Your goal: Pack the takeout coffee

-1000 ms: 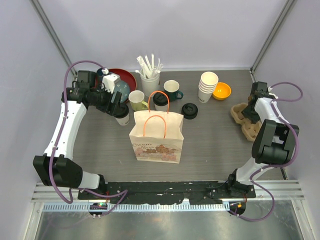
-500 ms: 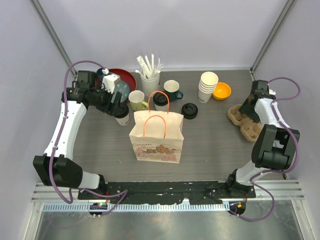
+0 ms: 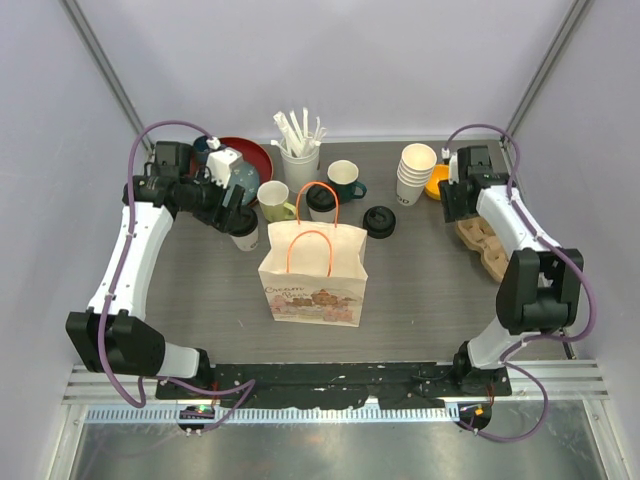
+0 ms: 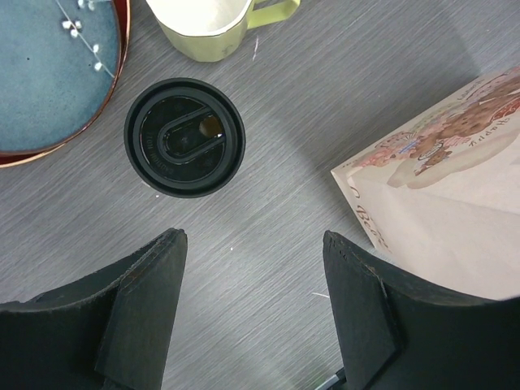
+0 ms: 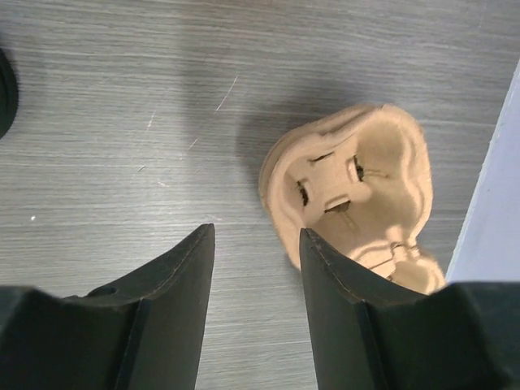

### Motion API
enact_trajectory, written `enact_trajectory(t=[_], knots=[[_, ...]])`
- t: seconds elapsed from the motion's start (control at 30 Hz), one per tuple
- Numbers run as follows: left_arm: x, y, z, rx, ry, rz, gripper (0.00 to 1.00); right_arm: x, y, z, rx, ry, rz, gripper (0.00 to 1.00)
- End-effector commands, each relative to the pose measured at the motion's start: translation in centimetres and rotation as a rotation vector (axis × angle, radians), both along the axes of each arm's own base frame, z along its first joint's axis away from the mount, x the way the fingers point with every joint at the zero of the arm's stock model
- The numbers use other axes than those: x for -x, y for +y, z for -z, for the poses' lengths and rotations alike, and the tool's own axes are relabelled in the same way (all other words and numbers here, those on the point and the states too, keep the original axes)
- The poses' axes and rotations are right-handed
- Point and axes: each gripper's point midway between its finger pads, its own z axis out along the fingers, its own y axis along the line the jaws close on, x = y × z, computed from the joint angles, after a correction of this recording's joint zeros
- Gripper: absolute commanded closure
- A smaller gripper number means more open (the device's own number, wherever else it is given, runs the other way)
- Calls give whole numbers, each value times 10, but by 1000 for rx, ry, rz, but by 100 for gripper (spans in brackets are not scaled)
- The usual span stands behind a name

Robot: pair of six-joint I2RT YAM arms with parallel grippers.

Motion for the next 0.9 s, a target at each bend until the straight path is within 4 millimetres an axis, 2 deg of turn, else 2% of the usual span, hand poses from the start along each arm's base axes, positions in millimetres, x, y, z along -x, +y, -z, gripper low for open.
enact_trajectory(t=[0.0,0.13,0.3,0.43,0.67,0.87], knots=[[3,-2,-14,9,-63,42,28,-11,-7,-8,36,43,-69,55],[5,-2,-14,3,-65,53,28,-18,-4,11,15,105,-77,66],[7,-1,-13,2,-59,54,28,-21,-9,13,38,104,-44,72],[8,-2,-12,5,-55,55,28,-24,-16,10,71,87,-19,74],[12,-2,-14,7,-52,55,28,-24,-20,21,89,120,3,74],[13,-1,-12,-1,-50,60,28,-28,-18,23,75,127,-4,74]])
